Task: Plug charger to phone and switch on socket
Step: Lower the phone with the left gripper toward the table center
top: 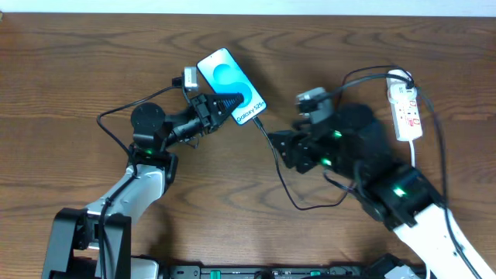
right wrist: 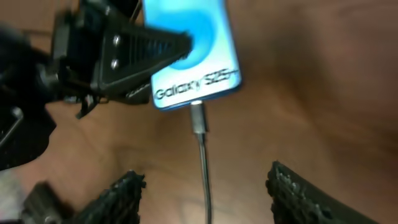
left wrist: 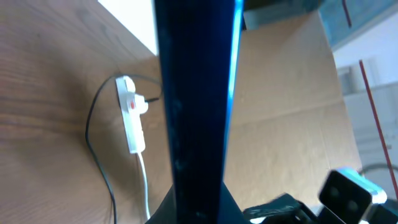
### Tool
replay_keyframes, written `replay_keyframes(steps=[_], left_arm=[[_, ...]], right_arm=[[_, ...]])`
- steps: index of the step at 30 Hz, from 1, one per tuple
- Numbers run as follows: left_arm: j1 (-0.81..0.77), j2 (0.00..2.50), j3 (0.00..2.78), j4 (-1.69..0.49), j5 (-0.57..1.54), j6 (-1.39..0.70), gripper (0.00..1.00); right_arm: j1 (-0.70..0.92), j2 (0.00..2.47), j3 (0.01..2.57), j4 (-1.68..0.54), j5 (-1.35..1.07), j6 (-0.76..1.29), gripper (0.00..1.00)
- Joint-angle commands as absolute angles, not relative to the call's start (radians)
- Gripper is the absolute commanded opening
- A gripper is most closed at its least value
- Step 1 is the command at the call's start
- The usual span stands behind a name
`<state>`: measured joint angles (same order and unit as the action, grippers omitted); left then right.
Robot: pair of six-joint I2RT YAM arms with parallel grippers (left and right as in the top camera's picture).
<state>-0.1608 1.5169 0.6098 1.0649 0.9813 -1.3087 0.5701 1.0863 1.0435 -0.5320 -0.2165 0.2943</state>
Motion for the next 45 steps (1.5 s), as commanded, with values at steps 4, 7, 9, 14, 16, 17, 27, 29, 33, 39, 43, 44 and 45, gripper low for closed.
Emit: replay_keyframes(steps=[4, 7, 9, 14, 16, 17, 27, 29, 33, 39, 43, 44, 45], left_arm=[[-0.238, 1.504, 0.618, 1.079, 0.855, -1.314, 0.07], [-0.264, 1.504, 0.640, 1.077, 0.856, -1.309, 0.07], [-0.282, 1.504, 0.674, 1.015, 0.861, -1.282, 0.07], [-0.316, 1.504, 0.807, 0.666, 0.866, -1.102, 0.07], [-0.324, 1.504, 0.868, 0.532, 0.865, -1.018, 0.07], [-0.325, 1.504, 0.889, 0.489, 0.866, -0.990, 0.07], [-0.327, 1.522, 0.966, 0.333, 0.963, -0.846, 0.07], [-0.327, 1.543, 0.968, 0.329, 0.965, -0.846, 0.07], [-0.327, 1.620, 1.021, 0.291, 0.987, -0.846, 0.07], [-0.327, 1.745, 1.195, 0.133, 0.996, -0.769, 0.07], [-0.341, 1.835, 1.336, -0.044, 0.995, -0.660, 0.07], [-0.345, 1.851, 1.356, -0.073, 0.995, -0.641, 0.07], [-0.359, 1.895, 1.407, -0.157, 0.995, -0.591, 0.07]], right_arm=[[0.528, 0.948, 1.062, -0.598, 0.096, 0.283, 0.76], [0.528, 0.910, 1.062, -0.624, 0.192, 0.284, 0.79], [0.528, 0.892, 1.062, -0.631, 0.220, 0.284, 0.80], [0.528, 0.877, 1.062, -0.633, 0.219, 0.315, 0.84], [0.528, 0.877, 1.062, -0.641, 0.219, 0.314, 0.84], [0.528, 0.877, 1.062, -0.644, 0.219, 0.314, 0.84], [0.528, 0.877, 1.062, -0.646, 0.219, 0.316, 0.86], [0.528, 0.877, 1.062, -0.646, 0.219, 0.321, 0.86], [0.528, 0.877, 1.062, -0.648, 0.219, 0.321, 0.86], [0.528, 0.877, 1.062, -0.648, 0.219, 0.321, 0.87], [0.528, 0.878, 1.062, -0.647, 0.228, 0.321, 0.88], [0.528, 0.879, 1.062, -0.648, 0.233, 0.321, 0.88], [0.528, 0.882, 1.062, -0.647, 0.244, 0.321, 0.88]])
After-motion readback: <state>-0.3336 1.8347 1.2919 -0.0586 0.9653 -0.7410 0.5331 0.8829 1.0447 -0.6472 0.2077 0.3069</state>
